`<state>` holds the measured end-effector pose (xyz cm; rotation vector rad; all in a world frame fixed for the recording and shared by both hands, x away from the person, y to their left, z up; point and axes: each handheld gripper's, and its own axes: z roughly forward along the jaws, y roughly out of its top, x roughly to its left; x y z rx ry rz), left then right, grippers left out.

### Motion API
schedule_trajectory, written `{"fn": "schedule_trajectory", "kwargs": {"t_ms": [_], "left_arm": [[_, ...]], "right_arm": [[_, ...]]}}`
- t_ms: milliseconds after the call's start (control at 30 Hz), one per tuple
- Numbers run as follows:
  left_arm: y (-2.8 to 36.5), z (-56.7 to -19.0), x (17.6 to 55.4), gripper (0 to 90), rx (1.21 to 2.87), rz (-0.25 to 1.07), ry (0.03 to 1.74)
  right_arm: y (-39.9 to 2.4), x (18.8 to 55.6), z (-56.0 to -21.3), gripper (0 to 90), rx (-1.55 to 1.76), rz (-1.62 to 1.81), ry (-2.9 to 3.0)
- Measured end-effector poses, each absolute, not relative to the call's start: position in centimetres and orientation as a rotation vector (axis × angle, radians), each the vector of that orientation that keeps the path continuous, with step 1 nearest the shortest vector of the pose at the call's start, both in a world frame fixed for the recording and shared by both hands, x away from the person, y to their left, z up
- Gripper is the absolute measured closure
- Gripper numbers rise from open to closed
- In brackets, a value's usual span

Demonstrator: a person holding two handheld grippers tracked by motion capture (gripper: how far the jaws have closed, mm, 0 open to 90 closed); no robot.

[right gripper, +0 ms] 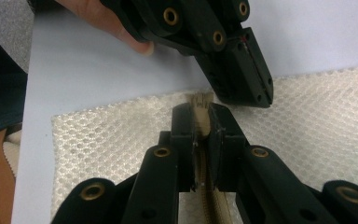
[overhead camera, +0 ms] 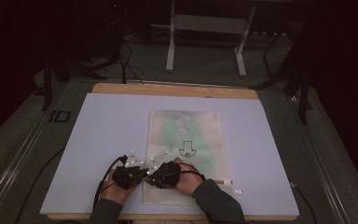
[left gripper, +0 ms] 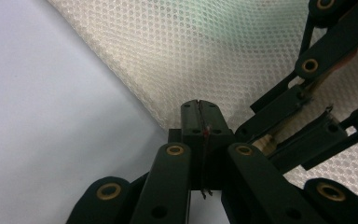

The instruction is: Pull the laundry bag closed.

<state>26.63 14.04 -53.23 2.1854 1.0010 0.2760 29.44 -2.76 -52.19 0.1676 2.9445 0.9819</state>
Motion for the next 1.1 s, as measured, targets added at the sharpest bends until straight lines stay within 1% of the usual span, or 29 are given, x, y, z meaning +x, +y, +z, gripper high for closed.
{"fn": "schedule_trajectory", "kwargs": {"t_ms": [233,533,833,1100], "left_arm": [[14.2,-53.3,26.7,90.0,2.173,0.257,1.004],[14.2,-53.3,26.7,89.9,2.181,0.268,1.001],[14.0,-53.3,26.6,89.8,2.176,0.28,1.011],[14.4,-52.8,26.4,89.4,2.149,0.21,1.015]], "right_arm": [[-3.1,29.5,-52.1,82.5,0.148,0.96,2.947],[-4.6,29.7,-52.0,82.4,0.169,0.95,2.96],[-4.9,29.3,-51.7,82.4,0.117,0.878,2.947],[-4.8,29.4,-51.7,82.4,0.128,0.877,2.95]]}}
